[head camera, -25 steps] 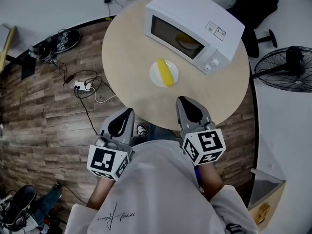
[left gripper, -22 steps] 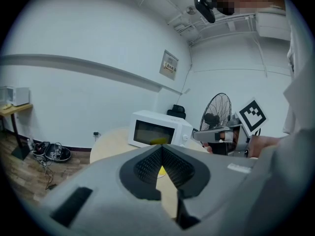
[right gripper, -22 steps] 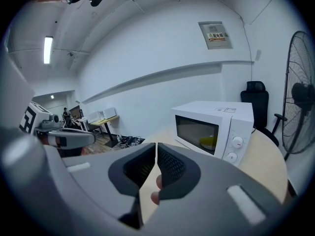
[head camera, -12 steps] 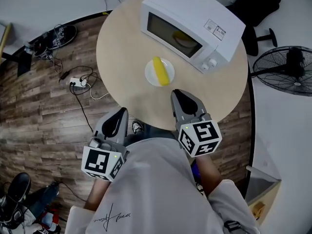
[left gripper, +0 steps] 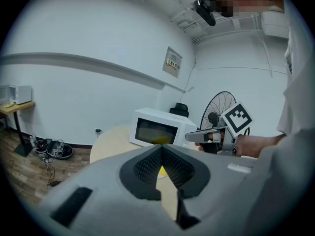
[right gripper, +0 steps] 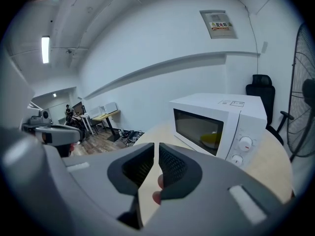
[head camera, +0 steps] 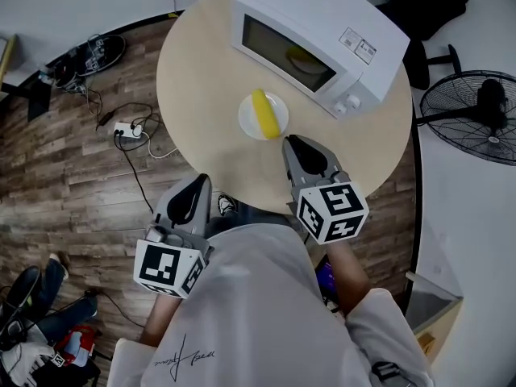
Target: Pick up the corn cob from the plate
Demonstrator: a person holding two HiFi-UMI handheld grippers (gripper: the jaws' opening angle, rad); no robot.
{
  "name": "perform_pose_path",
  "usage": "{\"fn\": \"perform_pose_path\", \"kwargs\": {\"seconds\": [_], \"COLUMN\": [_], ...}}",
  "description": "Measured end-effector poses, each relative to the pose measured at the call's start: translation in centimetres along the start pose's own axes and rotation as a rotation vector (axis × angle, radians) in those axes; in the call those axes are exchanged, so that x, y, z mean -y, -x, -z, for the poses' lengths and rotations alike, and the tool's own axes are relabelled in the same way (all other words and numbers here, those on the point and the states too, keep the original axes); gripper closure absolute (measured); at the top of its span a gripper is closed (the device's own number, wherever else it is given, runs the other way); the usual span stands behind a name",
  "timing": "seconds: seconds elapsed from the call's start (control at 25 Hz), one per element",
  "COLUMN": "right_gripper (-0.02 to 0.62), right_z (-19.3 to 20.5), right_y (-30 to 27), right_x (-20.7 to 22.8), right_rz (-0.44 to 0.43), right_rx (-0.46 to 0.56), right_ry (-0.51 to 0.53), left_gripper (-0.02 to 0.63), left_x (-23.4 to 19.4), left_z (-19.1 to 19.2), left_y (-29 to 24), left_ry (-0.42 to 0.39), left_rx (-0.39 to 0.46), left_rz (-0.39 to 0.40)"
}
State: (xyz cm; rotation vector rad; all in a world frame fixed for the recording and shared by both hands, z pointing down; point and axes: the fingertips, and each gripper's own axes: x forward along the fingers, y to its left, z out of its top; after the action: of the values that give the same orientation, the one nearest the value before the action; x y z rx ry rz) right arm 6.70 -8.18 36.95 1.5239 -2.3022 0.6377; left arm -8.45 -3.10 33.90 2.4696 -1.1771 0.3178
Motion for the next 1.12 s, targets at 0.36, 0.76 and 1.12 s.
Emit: {"fn": "perform_pose_path", "kwargs": {"seconds": [0.36,0.76,1.12], "right_gripper": [0.537,0.523,0.518], "right_z": [-0.2,0.9,2.1], "right_y": [-1.8,-3.8,-5.4], "right_x": [1.8,2.4,3.5], "right_rz": [-0.006,-0.022,-0.025], "right_rx": [-0.029,-0.080,-0.122], "right_ry": [-0.003,-0.003,-0.018], "left_gripper": [0.606,0.606,0.606], "left_x": [-0.7,-1.2,-1.4], "left_z": [0.5,1.4,1.8], "left_y": [-0.1,-0.3,-0.7], "left_ry": [0.000,0.002,0.012], "left_rx": [-0.021,-0.051,-0.064], "left_rz": [-0.023,-0.038,-0.046]}}
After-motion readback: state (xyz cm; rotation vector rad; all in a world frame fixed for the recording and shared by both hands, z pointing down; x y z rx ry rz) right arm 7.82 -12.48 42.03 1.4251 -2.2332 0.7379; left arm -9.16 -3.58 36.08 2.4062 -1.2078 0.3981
